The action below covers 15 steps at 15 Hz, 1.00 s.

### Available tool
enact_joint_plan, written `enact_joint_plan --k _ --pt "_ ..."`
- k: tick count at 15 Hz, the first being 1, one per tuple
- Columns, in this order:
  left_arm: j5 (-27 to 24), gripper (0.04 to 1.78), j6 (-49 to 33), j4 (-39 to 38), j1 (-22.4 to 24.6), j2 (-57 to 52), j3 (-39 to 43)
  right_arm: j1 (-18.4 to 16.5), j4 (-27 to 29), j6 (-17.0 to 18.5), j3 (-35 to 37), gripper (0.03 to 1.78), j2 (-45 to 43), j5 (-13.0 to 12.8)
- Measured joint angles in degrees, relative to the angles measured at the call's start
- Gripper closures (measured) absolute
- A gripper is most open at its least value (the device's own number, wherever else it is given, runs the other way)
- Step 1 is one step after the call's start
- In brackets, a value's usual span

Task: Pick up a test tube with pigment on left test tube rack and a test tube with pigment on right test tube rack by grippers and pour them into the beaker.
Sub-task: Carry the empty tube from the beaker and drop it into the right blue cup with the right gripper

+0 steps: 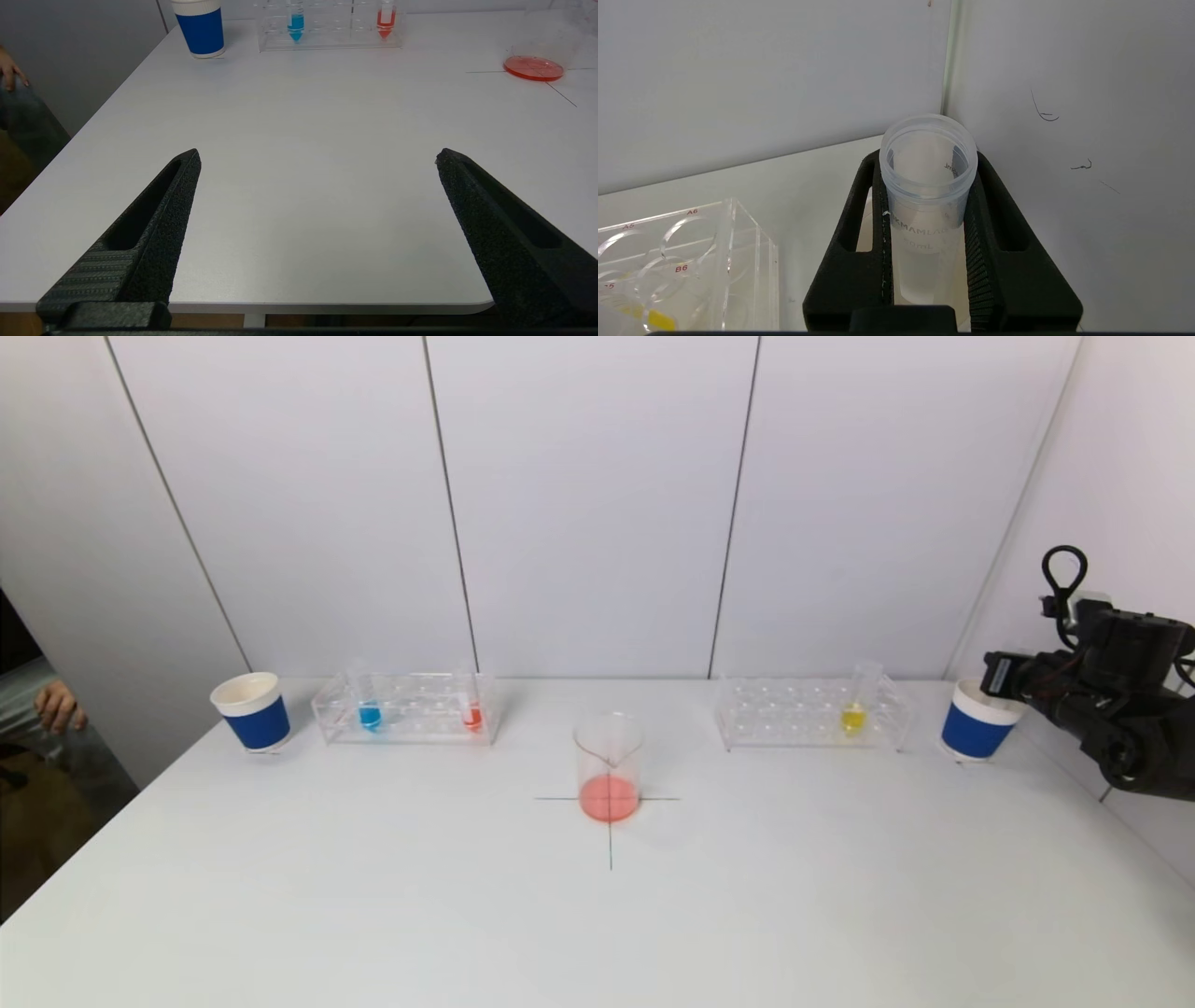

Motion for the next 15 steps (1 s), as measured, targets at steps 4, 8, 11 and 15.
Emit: enact_joint_plan --k 4,8,11,15 --pt "0.0 0.06 0.0 0.0 0.0 0.0 0.0 0.0 0.0 1.4 0.0 1.25 -0.1 1.0" --pt "0.0 0.06 0.0 0.0 0.0 0.0 0.0 0.0 0.0 1.4 0.0 0.80 -0.1 1.0" --pt "0.0 0.06 0.0 0.0 0.0 0.0 0.0 0.0 0.0 1.4 0.1 0.34 -0.2 1.0" --pt "0.0 0.06 0.0 0.0 0.0 0.0 0.0 0.0 0.0 1.4 0.2 0.05 -0.4 1.1"
